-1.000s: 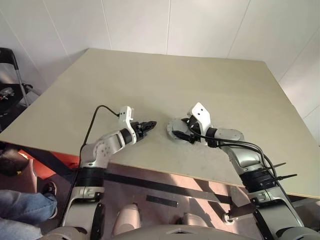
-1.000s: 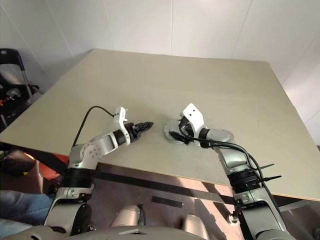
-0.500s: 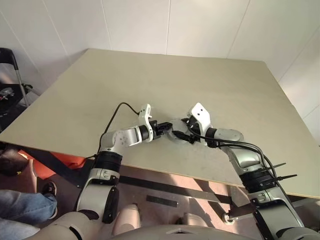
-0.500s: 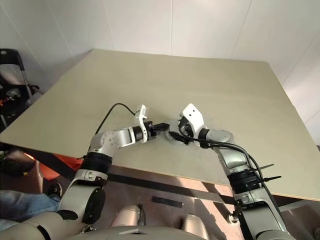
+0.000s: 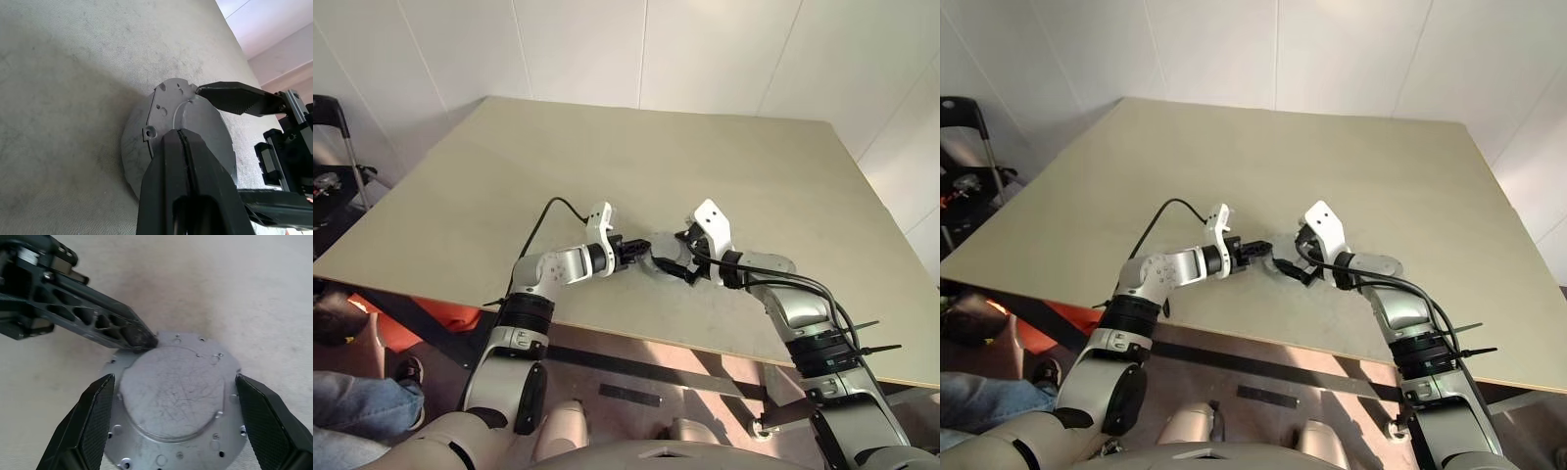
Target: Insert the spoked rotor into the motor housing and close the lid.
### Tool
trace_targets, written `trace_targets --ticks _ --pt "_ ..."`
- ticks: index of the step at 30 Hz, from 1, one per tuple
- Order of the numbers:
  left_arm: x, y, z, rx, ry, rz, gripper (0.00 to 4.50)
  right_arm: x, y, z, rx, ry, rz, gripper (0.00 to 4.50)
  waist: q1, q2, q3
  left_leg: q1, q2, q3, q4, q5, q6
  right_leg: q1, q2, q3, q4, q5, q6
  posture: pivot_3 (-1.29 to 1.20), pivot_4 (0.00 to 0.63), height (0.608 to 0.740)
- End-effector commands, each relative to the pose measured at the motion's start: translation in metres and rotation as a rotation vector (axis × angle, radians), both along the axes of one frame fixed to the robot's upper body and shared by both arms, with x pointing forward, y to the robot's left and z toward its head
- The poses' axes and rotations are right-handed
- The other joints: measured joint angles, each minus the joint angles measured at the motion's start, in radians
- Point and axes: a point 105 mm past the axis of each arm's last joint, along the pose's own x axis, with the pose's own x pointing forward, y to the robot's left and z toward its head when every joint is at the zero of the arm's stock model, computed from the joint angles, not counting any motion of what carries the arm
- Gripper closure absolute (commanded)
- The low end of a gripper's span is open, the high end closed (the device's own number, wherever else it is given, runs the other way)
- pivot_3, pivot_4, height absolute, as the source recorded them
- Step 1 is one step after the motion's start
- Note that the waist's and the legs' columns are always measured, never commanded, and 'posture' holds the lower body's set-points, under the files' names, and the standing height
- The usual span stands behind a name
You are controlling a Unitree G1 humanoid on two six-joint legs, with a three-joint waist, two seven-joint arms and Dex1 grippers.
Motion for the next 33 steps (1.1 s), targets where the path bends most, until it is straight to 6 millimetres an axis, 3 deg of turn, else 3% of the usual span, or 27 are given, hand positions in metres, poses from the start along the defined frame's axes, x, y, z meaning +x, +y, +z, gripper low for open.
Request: trace_targets --ticks 1,8,14,23,33 --pt "-0.011 0.0 -0.025 0.081 0.083 -0.024 4.5 -0.002 0.004 0.043 0.14 -0.072 0.033 0.02 0.0 0.0 0.0 0.0 0.0 0.0 0.0 0.001 0.002 -0.001 0.0 0.0 0.0 0.0 0.0 0.0 0.0 0.74" --pt "-0.014 -0.007 -0.021 0.057 0.066 -0.062 4.5 0.011 -0.029 0.061 0.265 0.01 -0.151 0.02 0.005 0.0 0.001 -0.002 0.0 0.0 0.0 0.001 0.002 -0.001 0.0 0.0 -0.001 0.0 0.0 0.0 0.0 0.74" --pt "-0.014 -0.011 -0.017 0.036 0.043 -0.077 4.5 0.007 -0.052 0.046 0.318 0.22 -0.269 0.02 0.012 0.002 0.001 -0.002 0.0 0.0 -0.001 0.002 0.0 -0.001 0.0 0.0 -0.002 0.0 0.0 0.0 0.0 0.74" --pt "-0.012 -0.008 -0.015 0.034 0.026 -0.073 4.5 -0.021 -0.048 0.013 0.511 0.626 -0.348 0.02 0.02 0.003 0.002 -0.002 0.0 0.0 -0.003 0.003 -0.001 -0.002 0.0 -0.001 -0.002 0.0 0.0 0.0 0.0 0.74" --pt "-0.009 -0.004 -0.014 0.045 0.013 -0.056 4.5 -0.019 -0.04 -0.018 0.578 0.78 -0.458 0.02 0.019 0.003 0.002 0.001 0.0 0.0 -0.007 0.004 -0.01 -0.002 0.0 -0.001 -0.002 0.0 0.0 0.0 0.0 0.74"
